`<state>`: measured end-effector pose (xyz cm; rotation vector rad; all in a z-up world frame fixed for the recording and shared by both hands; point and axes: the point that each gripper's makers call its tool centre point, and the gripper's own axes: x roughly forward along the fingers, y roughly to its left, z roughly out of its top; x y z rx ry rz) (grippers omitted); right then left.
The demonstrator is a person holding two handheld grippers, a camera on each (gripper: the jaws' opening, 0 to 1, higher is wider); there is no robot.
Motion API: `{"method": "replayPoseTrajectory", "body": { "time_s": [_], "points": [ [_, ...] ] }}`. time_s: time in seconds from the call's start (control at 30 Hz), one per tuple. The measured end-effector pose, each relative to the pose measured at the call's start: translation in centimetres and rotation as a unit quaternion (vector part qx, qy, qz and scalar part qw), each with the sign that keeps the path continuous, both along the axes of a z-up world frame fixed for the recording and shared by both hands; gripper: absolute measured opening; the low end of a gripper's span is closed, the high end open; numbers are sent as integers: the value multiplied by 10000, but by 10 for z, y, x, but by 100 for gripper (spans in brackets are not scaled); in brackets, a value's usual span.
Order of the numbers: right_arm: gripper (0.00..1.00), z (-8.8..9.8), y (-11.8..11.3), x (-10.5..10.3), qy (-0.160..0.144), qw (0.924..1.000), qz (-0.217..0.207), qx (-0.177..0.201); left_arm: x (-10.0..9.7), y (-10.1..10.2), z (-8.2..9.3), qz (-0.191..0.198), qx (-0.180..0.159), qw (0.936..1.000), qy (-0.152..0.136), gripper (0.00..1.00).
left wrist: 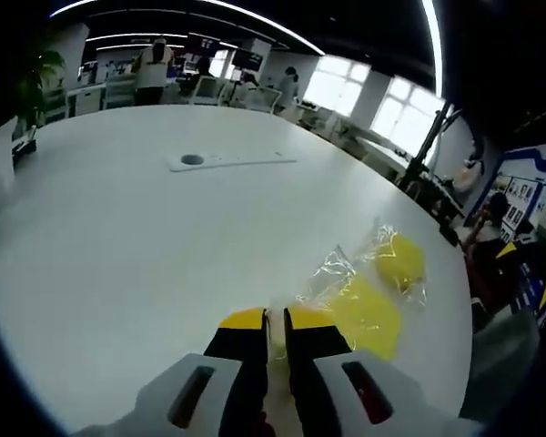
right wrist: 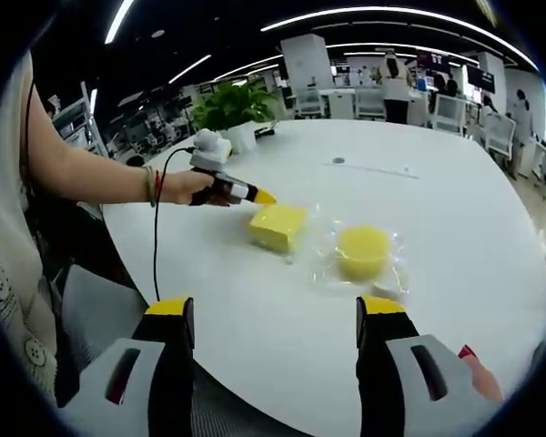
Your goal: Compare the silicone blocks by pressing each to a similar depth, holding the contact briefly, and releasing to observe deformation and rebound differences across the visible hardness samples.
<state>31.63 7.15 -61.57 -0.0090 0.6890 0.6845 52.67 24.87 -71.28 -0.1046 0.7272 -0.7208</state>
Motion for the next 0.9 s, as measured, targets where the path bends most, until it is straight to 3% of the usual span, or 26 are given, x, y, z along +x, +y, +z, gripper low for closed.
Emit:
{"method": "replayPoseTrajectory", "body": {
  "time_s": [0.5, 0.9],
  "points": [
    [66, 5, 3, -2, -90, 9999, 48, 77, -11, 18, 14, 197, 262, 9992, -230, 25],
    [65, 23, 7, -7, -324, 9986, 29, 421, -52, 27, 56, 557, 18, 9962, -667, 38]
  ]
}}
